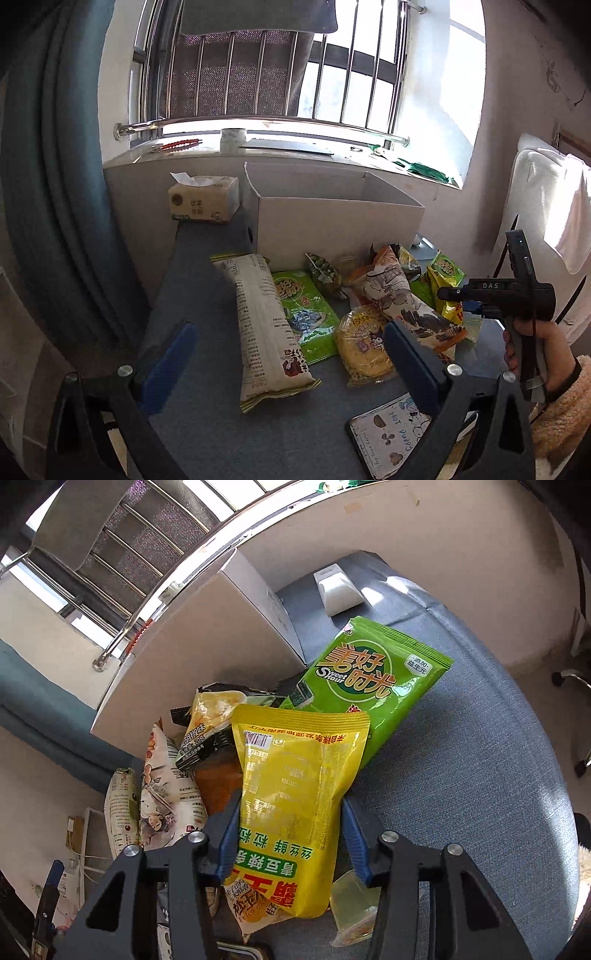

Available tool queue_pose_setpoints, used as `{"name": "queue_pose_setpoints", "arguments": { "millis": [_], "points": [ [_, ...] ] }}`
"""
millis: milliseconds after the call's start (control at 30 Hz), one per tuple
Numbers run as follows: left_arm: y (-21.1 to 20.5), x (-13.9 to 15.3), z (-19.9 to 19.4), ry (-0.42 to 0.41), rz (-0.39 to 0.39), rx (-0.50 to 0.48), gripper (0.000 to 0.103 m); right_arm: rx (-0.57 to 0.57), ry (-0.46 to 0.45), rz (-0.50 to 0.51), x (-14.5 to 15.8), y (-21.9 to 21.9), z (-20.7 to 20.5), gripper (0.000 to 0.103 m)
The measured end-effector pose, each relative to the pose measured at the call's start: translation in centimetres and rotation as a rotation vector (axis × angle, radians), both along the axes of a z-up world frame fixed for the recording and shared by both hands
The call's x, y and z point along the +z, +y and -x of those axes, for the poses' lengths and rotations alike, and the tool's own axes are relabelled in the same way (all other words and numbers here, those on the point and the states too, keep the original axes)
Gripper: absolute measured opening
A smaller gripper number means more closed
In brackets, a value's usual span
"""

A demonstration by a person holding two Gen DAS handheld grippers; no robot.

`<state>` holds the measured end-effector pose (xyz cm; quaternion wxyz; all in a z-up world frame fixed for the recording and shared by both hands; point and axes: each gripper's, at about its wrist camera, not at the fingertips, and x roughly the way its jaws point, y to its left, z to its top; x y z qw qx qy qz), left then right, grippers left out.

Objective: Organize snacks
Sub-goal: 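Grasp the yellow pouch with red text using the right gripper, then grasp the long white cracker roll with the left gripper while the right gripper holds the pouch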

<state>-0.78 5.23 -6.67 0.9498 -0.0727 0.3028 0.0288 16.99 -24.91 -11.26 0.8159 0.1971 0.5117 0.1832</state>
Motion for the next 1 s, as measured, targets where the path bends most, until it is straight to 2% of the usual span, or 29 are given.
{"name": "queue_pose_setpoints", "arguments": {
  "millis": [100,300,400,567,733,900,933,967,1000],
  "points": [
    [0.4,-0.6,-0.3,0.014,0.013,0.005,0.103,0.000,-0.045,0.010,0.9,-0.4,0.8,0.039],
    [1.3,-1.8,-1.2,0.054,0.054,0.022,0.103,0.017,-0.105,-0.032,3.2,-0.5,1.8,0.037],
    [1.7,-2.2,-1.6,0.067,0.100,0.019,0.103,0.031,-0.089,-0.047,2.8,-0.5,1.5,0.037],
    [2.1,-2.6,-2.3,0.083,0.091,0.030,0.103,0.044,-0.170,-0.062,4.6,-0.5,2.2,0.037],
    [3.0,-4.4,-5.7,0.164,0.158,0.039,0.103,0.068,-0.241,-0.086,7.3,-0.2,3.6,0.037],
    [3.7,-6.6,-10.7,0.270,0.142,0.076,0.102,0.092,-0.277,-0.086,8.4,0.1,5.3,0.037],
    [3.8,-7.2,-11.6,0.292,0.131,0.073,0.097,0.097,-0.276,-0.084,8.4,0.1,5.5,0.037],
    [3.9,-7.7,-12.2,0.313,0.114,0.085,0.064,0.100,-0.273,-0.084,8.4,0.1,5.6,0.037],
    [3.9,-8.0,-12.5,0.320,0.110,0.073,0.045,0.101,-0.271,-0.084,8.3,0.1,5.7,0.037]
  ]
}}
